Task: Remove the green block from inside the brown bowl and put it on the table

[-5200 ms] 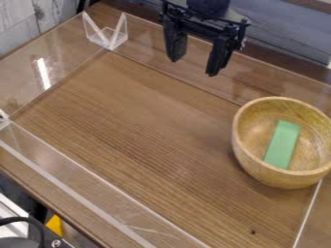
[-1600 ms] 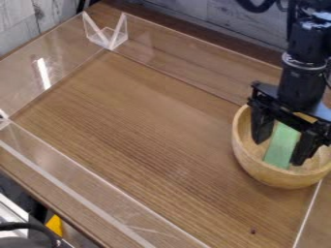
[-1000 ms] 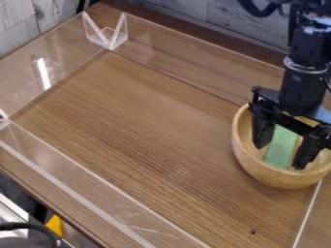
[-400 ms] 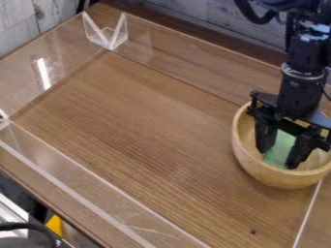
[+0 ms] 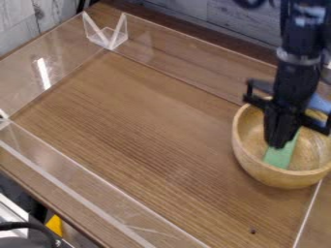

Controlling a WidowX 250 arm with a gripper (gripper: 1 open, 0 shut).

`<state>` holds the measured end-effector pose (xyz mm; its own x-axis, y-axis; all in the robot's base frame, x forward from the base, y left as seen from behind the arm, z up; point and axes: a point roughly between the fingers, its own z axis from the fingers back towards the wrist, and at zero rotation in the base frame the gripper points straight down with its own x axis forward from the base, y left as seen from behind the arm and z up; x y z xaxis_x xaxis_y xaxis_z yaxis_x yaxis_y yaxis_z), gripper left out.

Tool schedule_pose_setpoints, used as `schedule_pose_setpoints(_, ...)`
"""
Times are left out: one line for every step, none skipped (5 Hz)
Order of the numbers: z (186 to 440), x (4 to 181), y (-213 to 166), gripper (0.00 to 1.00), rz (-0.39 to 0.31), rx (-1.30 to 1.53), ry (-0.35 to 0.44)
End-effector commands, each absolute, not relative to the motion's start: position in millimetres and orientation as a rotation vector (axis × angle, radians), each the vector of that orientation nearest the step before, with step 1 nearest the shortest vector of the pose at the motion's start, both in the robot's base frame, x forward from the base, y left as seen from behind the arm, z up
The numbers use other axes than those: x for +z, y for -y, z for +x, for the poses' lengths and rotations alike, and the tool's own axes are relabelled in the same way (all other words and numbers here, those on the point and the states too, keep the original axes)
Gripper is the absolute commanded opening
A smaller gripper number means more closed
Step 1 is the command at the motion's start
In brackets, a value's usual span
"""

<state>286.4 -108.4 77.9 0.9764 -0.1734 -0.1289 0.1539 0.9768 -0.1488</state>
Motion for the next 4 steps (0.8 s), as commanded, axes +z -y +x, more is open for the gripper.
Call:
schedule_pose_setpoints(291, 136.0, 78, 0.0, -0.153, -0.102, -0.041)
schedule_pose_setpoints(284, 172.8, 27, 0.0, -0.144, -0.011, -0.008)
schedule_pose_setpoints(264, 167.8, 6, 0.0, -0.137, 0.016, -0.032)
schedule_pose_setpoints(260, 152.6, 36, 0.0, -0.137, -0.025, -0.057)
